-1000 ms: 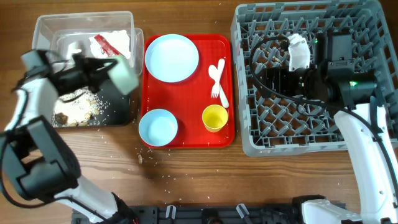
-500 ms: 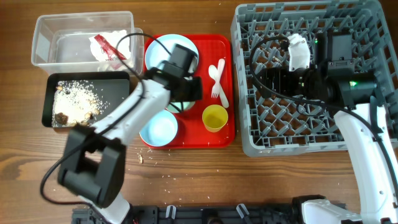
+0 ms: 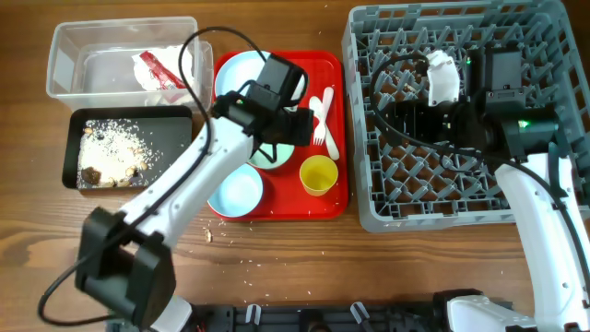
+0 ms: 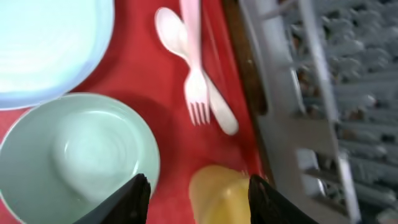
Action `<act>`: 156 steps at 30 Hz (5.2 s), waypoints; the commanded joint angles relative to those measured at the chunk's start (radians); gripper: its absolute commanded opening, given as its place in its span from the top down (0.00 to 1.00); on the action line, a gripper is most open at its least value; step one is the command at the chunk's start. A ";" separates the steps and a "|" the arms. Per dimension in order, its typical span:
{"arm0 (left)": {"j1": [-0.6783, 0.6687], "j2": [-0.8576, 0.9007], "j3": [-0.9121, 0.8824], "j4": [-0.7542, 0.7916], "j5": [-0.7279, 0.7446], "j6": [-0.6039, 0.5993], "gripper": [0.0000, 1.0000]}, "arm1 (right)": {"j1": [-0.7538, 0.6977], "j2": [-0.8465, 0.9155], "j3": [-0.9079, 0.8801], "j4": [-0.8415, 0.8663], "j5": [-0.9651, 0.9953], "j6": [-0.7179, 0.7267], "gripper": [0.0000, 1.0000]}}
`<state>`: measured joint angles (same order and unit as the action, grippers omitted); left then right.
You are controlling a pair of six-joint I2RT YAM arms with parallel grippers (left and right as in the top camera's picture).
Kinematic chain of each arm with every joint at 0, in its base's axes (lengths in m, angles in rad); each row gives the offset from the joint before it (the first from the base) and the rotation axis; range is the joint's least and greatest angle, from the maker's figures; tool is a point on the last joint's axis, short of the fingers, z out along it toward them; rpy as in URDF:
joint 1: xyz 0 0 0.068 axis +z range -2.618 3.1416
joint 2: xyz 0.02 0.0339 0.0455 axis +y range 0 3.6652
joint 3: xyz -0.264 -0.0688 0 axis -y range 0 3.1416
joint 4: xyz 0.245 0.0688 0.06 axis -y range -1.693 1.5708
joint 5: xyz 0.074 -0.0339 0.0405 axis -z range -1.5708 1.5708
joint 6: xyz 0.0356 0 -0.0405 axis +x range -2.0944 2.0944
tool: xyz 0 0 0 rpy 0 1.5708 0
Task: Sort waste into correct bins and load items into the dishwasher rack
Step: 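Set the green bowl back on the red tray with the left gripper, then grasp the yellow cup with the left gripper and hand to right gripper, then place the yellow cup into the dish rack with the right gripper, then grasp the green bowl with the right gripper and lift it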
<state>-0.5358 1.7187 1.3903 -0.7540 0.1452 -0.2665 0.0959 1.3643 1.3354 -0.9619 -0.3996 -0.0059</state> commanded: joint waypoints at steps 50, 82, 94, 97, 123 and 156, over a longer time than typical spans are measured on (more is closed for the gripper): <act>0.412 -0.026 -0.106 0.123 1.357 -0.030 0.73 | 0.144 0.174 -0.021 0.340 -0.677 0.074 0.30; 0.420 -0.026 -0.106 0.061 0.690 -0.025 0.67 | 0.030 0.293 -0.010 -0.426 0.221 0.242 0.00; 0.429 -0.031 -0.106 0.051 0.584 -0.024 0.73 | 0.154 0.299 0.292 -0.270 0.032 0.233 0.12; 0.483 -0.080 -0.105 0.014 0.514 -0.025 0.75 | 0.277 0.348 0.292 -0.118 0.052 0.325 0.16; 0.578 -0.243 -0.106 -0.182 0.013 0.083 0.00 | 0.305 0.399 0.348 0.014 0.336 0.455 0.96; 0.578 -0.243 -0.106 -0.182 0.013 0.083 0.00 | 0.389 0.818 0.345 0.529 1.413 -0.157 0.27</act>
<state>0.0387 1.4754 1.2835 -0.9386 0.1612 -0.1921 0.4824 2.1616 1.6794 -0.4297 1.0370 -0.1383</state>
